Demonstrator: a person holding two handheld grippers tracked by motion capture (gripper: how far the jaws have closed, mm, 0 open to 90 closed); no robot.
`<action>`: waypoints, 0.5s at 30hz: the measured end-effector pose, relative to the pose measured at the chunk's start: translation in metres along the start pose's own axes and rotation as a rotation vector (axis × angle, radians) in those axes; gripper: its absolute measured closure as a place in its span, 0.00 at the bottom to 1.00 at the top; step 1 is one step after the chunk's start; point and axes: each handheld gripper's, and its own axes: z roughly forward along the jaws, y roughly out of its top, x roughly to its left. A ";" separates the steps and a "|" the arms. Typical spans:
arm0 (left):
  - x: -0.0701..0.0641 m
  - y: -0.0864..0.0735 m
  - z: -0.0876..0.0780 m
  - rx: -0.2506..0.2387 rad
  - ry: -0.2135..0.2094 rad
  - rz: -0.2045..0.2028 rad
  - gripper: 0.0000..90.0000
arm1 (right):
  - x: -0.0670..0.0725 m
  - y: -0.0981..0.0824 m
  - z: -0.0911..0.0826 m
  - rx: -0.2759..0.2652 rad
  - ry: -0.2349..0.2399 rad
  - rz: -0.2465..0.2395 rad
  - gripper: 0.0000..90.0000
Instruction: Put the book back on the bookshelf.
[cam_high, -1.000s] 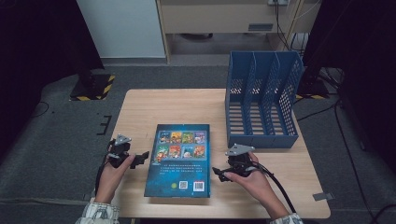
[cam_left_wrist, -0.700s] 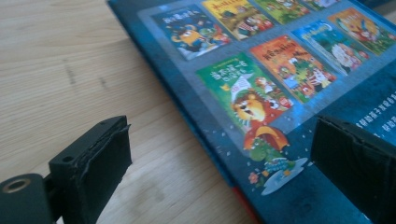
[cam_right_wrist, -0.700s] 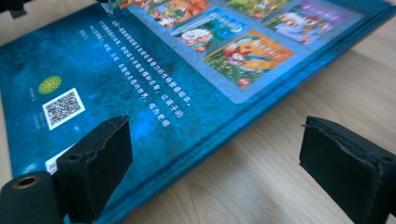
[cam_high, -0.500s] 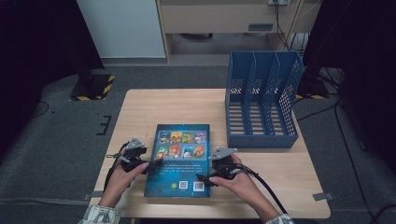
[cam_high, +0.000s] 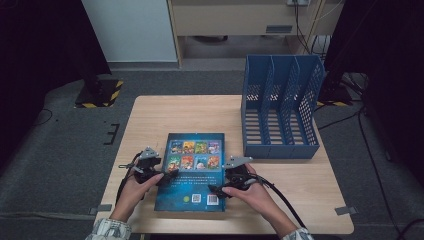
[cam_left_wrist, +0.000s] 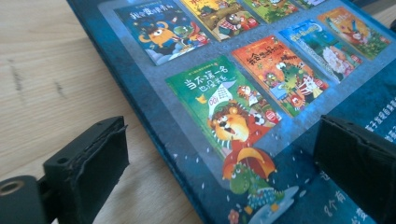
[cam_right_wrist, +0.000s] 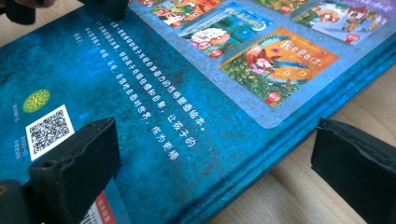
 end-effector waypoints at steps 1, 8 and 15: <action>0.001 0.000 0.002 0.000 -0.015 -0.008 0.03 | -0.001 -0.001 0.001 -0.005 0.003 0.005 0.00; 0.003 -0.004 0.004 -0.011 -0.053 -0.021 0.02 | -0.008 -0.002 0.005 -0.017 0.024 0.063 0.00; 0.008 -0.005 0.007 -0.006 -0.099 -0.066 0.02 | -0.014 -0.003 0.012 -0.028 0.078 0.108 0.01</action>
